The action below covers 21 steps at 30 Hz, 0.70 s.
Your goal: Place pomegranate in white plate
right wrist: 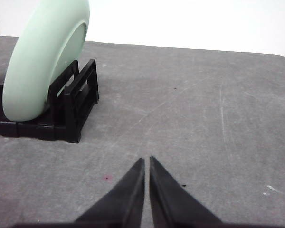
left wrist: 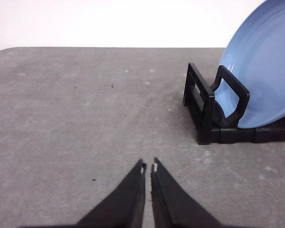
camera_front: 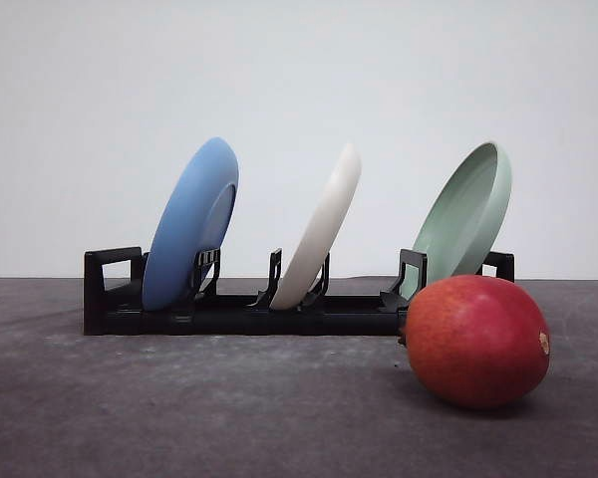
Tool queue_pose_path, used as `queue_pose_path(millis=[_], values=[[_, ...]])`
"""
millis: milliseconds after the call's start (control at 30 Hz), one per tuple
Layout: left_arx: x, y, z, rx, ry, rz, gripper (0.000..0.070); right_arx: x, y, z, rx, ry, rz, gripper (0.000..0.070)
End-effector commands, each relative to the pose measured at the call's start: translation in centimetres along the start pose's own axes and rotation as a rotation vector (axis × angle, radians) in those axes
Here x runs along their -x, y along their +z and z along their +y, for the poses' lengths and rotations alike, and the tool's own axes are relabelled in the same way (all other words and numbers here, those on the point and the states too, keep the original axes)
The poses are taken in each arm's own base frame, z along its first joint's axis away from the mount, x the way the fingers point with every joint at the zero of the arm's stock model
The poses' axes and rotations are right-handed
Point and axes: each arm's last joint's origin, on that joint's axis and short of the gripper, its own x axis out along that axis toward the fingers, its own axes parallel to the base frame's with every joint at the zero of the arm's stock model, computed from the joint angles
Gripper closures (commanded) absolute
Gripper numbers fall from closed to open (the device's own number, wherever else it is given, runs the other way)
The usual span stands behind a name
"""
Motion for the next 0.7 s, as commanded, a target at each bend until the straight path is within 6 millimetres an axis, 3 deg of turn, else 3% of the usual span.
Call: queue_pose_path(millis=[0, 133, 300, 500, 667], values=[[-0.1, -0.3, 0.0, 0.054, 0.002, 0.010, 0.0700, 0.0, 0.0, 0.0, -0.014, -0.001, -0.007, 0.0690], [-0.1, -0.1, 0.0, 0.243, 0.000, -0.015, 0.0700, 0.0, 0.0, 0.0, -0.088, 0.003, -0.010, 0.0690], [0.1, 1.5, 0.0, 0.381, -0.031, -0.166, 0.0700, 0.1, 0.9, 0.0, -0.269, 0.016, -0.088, 0.0690], [1.6, 5.2, -0.1, 0.368, -0.056, -0.299, 0.0697, 1.5, 4.3, 0.1, -0.350, 0.070, -0.176, 0.0690], [3.9, 8.7, -0.2, 0.347, -0.026, -0.160, 0.0697, 4.0, 7.6, 0.3, -0.381, 0.062, -0.071, 0.0692]])
